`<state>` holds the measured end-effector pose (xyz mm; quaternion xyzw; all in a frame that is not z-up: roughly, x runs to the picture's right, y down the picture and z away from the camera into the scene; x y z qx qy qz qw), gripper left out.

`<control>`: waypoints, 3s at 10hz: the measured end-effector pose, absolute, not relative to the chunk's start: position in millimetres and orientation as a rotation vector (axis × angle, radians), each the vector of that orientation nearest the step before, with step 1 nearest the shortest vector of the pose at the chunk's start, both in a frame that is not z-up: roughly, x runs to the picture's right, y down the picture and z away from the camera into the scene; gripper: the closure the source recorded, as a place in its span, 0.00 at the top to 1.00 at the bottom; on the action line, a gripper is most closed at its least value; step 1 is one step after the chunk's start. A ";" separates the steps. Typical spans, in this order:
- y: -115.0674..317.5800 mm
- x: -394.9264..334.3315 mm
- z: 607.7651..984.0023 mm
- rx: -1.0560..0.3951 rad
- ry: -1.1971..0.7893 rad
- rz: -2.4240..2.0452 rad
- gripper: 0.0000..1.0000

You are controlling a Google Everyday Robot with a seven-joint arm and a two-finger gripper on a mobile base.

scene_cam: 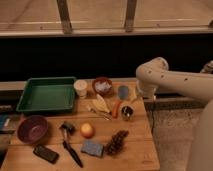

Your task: Place apple in table surface

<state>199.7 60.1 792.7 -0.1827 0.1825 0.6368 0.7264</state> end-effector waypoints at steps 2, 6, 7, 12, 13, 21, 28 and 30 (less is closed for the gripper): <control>60.2 199.6 792.8 -0.403 0.403 1.404 0.63; 60.2 199.6 792.8 -0.403 0.403 1.404 0.63; 60.2 199.6 792.8 -0.403 0.403 1.404 0.63; 60.2 199.6 792.8 -0.403 0.403 1.404 0.63; 60.1 199.6 792.8 -0.403 0.402 1.404 0.63; 62.9 190.9 788.4 -0.397 0.391 1.337 0.63; 113.6 14.3 731.5 -0.457 0.219 0.967 0.63; 119.4 0.6 725.6 -0.465 0.199 0.938 0.63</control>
